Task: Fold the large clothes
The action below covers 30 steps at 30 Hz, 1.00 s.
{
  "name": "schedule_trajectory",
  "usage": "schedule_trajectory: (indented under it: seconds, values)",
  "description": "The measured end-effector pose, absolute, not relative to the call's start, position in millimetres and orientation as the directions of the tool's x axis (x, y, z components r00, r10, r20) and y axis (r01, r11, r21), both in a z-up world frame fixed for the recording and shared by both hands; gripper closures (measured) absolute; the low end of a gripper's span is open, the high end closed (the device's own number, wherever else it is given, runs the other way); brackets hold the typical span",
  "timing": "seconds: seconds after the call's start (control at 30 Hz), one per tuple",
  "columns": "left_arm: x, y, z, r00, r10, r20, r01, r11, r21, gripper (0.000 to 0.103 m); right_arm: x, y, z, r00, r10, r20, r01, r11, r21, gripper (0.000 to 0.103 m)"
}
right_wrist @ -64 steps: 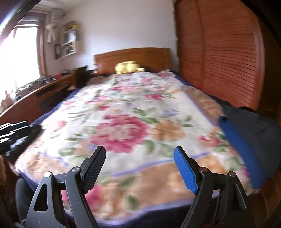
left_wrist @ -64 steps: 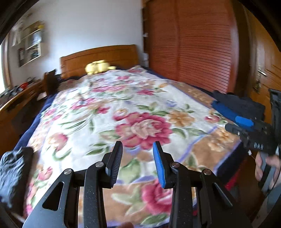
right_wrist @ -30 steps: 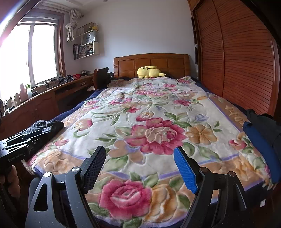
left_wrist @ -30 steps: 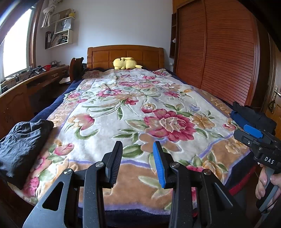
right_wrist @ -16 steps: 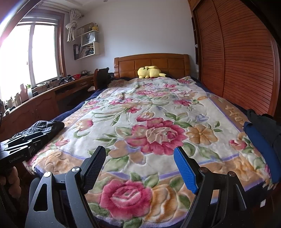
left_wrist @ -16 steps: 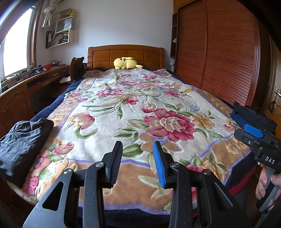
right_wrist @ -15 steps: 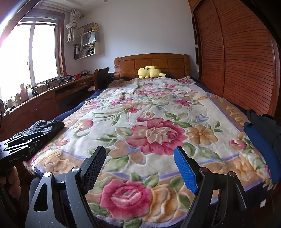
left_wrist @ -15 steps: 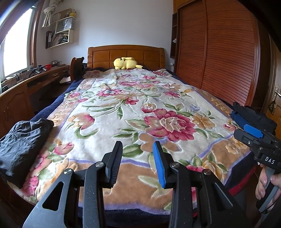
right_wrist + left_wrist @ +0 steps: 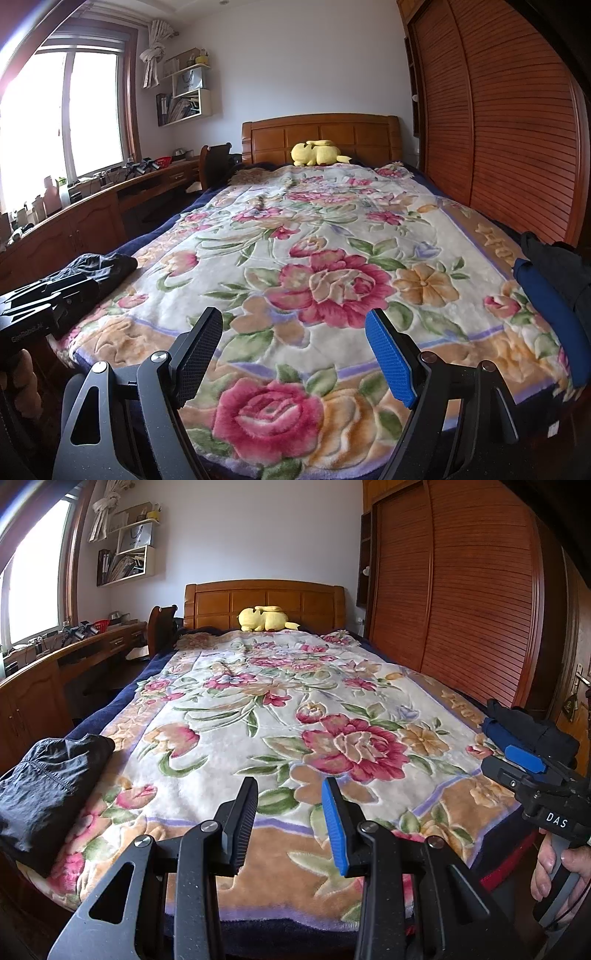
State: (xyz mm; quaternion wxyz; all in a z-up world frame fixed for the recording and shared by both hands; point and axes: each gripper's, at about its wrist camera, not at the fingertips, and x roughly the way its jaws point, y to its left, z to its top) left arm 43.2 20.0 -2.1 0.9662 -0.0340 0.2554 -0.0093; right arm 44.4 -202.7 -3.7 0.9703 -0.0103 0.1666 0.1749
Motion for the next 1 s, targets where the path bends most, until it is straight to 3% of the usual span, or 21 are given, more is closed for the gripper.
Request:
schedule_trajectory:
  seconds: [1.0]
  values:
    - [42.3,19.2,-1.1,0.871,-0.035,-0.49,0.001,0.998,-0.069,0.066,46.8,-208.1,-4.0,0.884,0.343,-0.319,-0.349,0.936,0.039,0.022]
